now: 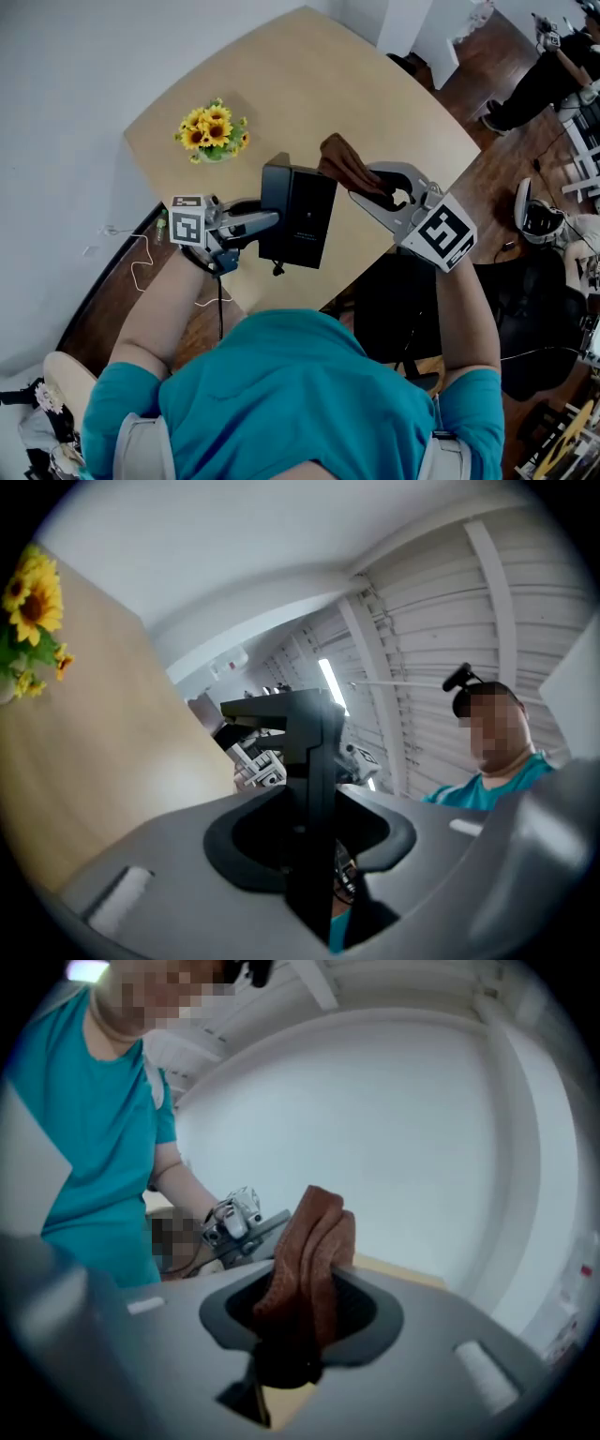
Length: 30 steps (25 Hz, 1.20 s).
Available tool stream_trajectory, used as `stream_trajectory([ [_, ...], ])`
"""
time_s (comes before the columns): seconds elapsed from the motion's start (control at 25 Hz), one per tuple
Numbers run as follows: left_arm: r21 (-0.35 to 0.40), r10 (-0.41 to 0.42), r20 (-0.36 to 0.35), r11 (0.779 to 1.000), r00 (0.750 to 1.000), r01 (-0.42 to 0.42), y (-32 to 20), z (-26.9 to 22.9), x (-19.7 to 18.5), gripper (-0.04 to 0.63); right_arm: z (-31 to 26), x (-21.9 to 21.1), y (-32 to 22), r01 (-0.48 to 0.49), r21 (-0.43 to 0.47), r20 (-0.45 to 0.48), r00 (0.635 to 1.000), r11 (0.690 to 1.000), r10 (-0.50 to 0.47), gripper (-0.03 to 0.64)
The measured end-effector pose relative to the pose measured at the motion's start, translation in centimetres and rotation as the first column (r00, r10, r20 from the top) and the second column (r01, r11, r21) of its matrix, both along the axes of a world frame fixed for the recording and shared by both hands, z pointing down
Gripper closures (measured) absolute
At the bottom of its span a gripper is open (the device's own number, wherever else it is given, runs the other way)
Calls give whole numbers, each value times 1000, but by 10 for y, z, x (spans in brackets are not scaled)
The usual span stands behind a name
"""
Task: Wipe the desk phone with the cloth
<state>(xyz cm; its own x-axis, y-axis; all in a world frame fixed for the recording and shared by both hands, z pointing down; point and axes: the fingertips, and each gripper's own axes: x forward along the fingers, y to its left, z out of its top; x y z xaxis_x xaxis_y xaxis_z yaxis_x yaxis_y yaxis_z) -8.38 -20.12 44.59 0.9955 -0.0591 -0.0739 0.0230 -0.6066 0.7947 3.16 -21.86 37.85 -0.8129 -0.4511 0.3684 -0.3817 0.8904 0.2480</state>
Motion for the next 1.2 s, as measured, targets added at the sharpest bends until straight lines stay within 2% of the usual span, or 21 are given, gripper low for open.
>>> stream_trajectory([
  [0.12, -129, -39, 8, 991, 999, 40, -9, -1, 9, 433, -11, -13, 1, 2, 147, -128, 992, 989, 18, 494],
  [0.24, -218, -79, 3, 973, 997, 78, -15, -1, 12, 433, -3, -25, -1, 25, 231, -253, 967, 973, 35, 494],
  [0.32, -251, -105, -23, 963, 994, 96, -19, -6, 12, 431, 10, -33, 1, 59, 256, -309, 951, 965, 24, 502],
  [0.44, -275, -171, -61, 950, 983, 148, -29, -12, 8, 431, 22, -40, 16, 105, 250, -340, 940, 963, -14, 499],
  [0.6, -321, -298, -124, 915, 947, 246, -48, -17, -10, 431, 38, -54, 46, 168, 245, -380, 923, 955, -65, 499],
  [0.72, -349, -378, -161, 886, 912, 306, -60, -20, -24, 431, 45, -60, 63, 180, 252, -384, 921, 951, -73, 498],
  [0.96, -468, -501, -266, 814, 824, 343, -86, -25, -53, 431, 57, -80, 91, 220, 206, -325, 934, 953, -146, 497],
  [1.04, -477, -494, -283, 816, 822, 326, -86, -26, -53, 431, 57, -85, 87, 203, 190, -288, 947, 960, -143, 497],
  [1.2, -432, -408, -291, 863, 865, 261, -72, -28, -38, 431, 51, -79, 69, 152, 169, -232, 966, 974, -111, 497],
])
